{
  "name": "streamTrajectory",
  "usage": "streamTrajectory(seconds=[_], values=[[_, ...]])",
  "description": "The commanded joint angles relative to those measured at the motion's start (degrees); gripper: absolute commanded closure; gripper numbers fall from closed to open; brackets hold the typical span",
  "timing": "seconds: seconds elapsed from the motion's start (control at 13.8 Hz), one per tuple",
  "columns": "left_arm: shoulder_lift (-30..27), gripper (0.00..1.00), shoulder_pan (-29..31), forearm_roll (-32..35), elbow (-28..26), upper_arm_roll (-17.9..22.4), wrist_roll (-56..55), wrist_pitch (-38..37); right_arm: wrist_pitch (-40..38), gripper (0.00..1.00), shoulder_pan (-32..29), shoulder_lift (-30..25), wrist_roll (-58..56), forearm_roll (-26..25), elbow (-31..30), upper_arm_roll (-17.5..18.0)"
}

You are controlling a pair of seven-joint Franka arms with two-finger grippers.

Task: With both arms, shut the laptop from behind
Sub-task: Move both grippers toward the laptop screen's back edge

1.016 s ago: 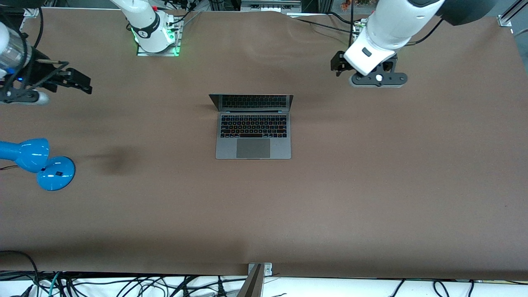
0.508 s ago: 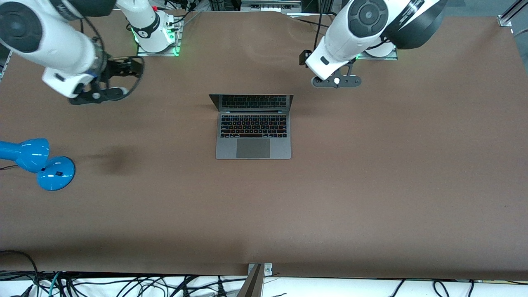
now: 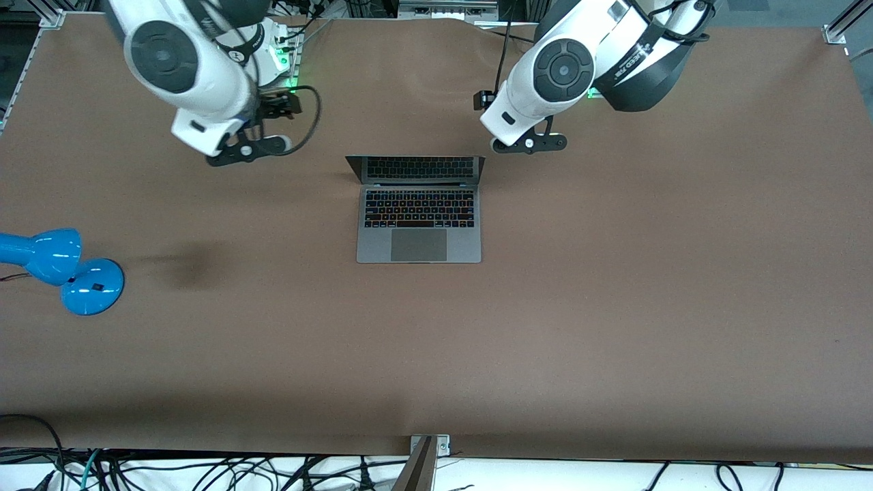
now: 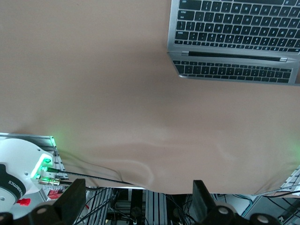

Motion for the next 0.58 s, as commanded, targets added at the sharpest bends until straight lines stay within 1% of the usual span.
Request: streamTrajectory(seconds=[0.0,0.07,0.22,0.29,0.36,0.51], values=[[0.28,0.0,0.19,-1.01,0.09,-0.22,-1.07,0.0,7.95,0.16,-0.36,-4.91,6.51,1.87,-9.22,6.35],[0.28,0.0,0.19,-1.01,0.0,-0.22,-1.07,0.0,11.2,0.33,-0.36,-5.7,8.35,2.93,-11.85,8.03],[0.36,0.02,0.19,-1.01,-0.26,-0.22,-1.07,0.0,15.0,0.85,-0.36,-5.88,10.73,4.42,-14.07,11.2],[0.71,0.03,0.19,-1.01,-0.26,-0.22,-1.16,0.0,15.88,1.0,-0.36,-5.62,11.7,4.52,-14.34,12.69],[0.98,0.04,0.1,-1.01,-0.18,-0.22,-2.03,0.08,17.46,1.0,-0.36,-5.45,12.23,4.52,-15.21,14.01],[1.86,0.06,-1.03,-1.01,0.0,-0.22,-3.79,0.43,21.06,1.0,-0.36,-5.36,12.42,4.43,-16.89,14.64]])
